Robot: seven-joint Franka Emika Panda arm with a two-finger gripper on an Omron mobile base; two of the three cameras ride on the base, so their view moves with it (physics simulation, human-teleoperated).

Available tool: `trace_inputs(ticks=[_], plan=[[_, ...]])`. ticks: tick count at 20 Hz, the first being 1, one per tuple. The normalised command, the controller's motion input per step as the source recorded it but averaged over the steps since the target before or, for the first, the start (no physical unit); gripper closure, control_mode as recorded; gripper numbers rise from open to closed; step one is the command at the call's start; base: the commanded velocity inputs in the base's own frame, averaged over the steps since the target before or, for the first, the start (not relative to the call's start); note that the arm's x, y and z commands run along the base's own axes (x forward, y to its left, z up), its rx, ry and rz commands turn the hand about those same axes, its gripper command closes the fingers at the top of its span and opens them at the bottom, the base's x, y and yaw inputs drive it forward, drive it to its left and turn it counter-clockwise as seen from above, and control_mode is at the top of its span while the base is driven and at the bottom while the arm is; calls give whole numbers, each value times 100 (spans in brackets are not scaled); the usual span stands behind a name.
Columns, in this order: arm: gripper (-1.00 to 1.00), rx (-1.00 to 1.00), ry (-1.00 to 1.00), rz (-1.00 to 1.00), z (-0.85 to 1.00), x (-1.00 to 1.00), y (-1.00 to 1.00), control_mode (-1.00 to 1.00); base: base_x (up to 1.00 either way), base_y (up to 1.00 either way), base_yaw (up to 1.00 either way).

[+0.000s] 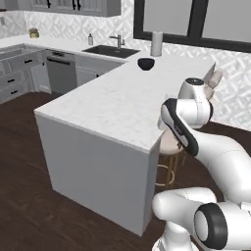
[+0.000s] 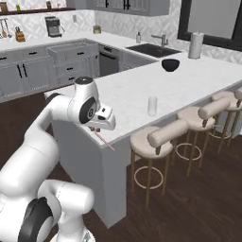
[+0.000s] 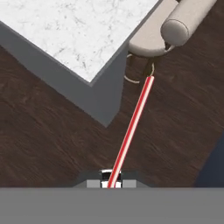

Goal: Take a straw from the drawer in front and place it inside the glass cup on the dining counter.

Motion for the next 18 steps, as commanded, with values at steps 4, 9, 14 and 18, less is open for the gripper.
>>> trace_inputs(ticks=[4, 9, 14, 18], plan=[[100, 0, 0, 0, 0, 0, 0, 100, 19, -86, 46], [100, 0, 0, 0, 0, 0, 0, 100, 18, -97, 41], [100, 0, 0, 0, 0, 0, 0, 100, 7, -93, 44], [100, 0, 0, 0, 0, 0, 0, 100, 0, -90, 46]])
